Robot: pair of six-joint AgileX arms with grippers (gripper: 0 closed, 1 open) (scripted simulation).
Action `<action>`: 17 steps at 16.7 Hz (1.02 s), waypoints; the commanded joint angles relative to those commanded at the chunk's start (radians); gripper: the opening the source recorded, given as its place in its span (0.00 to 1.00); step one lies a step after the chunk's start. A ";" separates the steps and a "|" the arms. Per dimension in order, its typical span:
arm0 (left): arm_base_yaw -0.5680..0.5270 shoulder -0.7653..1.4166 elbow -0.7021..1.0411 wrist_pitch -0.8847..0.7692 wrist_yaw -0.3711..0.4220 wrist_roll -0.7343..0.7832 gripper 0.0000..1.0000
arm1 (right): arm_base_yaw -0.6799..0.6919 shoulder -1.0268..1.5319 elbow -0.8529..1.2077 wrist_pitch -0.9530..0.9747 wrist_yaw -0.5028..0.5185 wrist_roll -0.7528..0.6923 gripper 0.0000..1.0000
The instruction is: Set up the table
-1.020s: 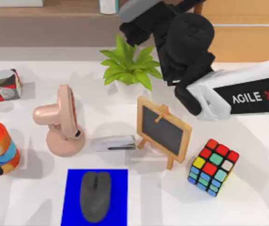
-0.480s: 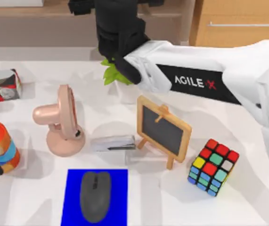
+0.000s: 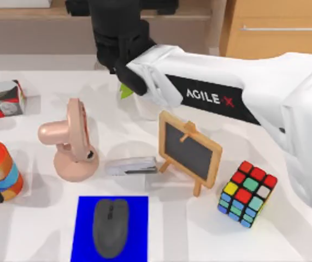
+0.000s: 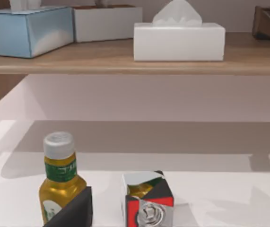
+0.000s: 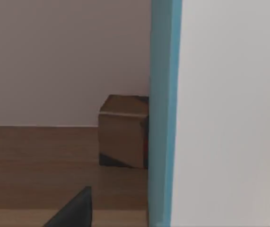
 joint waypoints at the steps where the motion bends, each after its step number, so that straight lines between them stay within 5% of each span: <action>1: 0.000 0.000 0.000 0.000 0.000 0.000 1.00 | -0.006 -0.005 -0.003 0.002 -0.002 -0.001 1.00; 11: 0.000 0.000 0.000 0.000 0.000 0.000 1.00 | -0.026 0.071 0.133 -0.061 -0.025 -0.001 1.00; 17: 0.000 0.000 0.000 0.000 0.000 0.000 1.00 | -0.026 0.071 0.133 -0.061 -0.025 -0.001 0.55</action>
